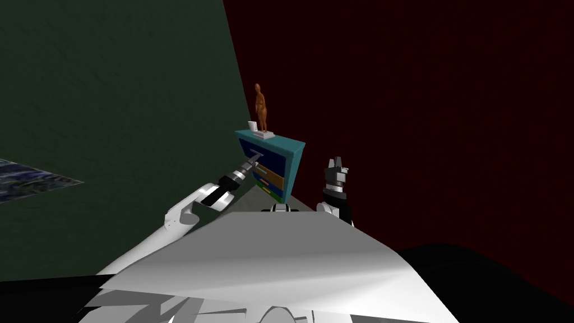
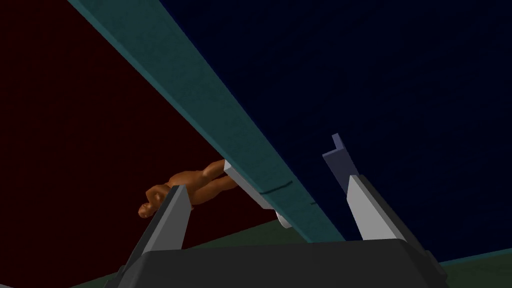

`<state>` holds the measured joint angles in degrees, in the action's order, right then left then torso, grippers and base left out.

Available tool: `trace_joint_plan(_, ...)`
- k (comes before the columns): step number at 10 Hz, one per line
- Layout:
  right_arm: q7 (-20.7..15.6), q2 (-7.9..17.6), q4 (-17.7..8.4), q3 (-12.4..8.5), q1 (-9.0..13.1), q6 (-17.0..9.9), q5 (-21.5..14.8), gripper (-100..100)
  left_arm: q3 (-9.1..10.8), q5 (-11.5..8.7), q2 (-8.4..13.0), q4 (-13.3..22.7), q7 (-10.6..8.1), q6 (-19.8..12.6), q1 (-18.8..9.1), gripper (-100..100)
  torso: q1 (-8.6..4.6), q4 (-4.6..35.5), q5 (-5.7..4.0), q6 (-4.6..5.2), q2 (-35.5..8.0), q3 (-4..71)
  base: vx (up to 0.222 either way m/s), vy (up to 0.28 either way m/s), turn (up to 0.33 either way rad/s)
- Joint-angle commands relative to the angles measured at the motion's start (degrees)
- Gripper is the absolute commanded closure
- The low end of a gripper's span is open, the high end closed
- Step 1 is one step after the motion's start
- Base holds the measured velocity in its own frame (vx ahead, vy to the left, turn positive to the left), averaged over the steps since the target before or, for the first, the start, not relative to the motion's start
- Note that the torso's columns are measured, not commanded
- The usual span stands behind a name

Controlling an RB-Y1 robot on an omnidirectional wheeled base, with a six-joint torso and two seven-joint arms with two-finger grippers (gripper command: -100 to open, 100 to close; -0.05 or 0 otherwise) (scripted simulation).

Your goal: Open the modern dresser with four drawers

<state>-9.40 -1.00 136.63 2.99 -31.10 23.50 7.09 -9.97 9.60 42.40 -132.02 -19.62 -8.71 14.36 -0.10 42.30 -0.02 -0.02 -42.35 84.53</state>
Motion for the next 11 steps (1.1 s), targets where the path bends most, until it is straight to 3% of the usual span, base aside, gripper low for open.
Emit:
trace_joint_plan(1,0.0,0.0,0.0,0.0,0.0,0.0,0.0,0,-1.21,0.4,4.3,0.6,-1.97,-3.5,-1.3,-100,0.02,0.0,0.0,0.03,0.0,0.0,0.041,0.076,-0.209)
trace_joint_plan(6,0.0,0.0,0.0,0.0,0.0,0.0,0.0,0,-3.43,1.0,12.2,0.9,-5.93,-10.6,-3.8,-100,0.07,0.0,0.02,0.01,0.1,0.1,0.051,0.095,-0.16)
trace_joint_plan(10,0.0,0.0,0.0,0.0,0.0,0.0,0.0,0,-4.72,1.3,16.6,0.8,-8.23,-14.6,-5.2,-100,0.05,0.0,0.01,0.02,0.0,0.0,0.034,0.061,-0.117)
trace_joint_plan(11,0.0,0.0,0.0,0.0,0.0,0.0,0.0,0,-4.46,1.3,15.8,0.8,-7.77,-13.7,-4.9,-100,0.06,0.0,0.01,0.03,0.0,0.0,0.012,0.025,-0.027)
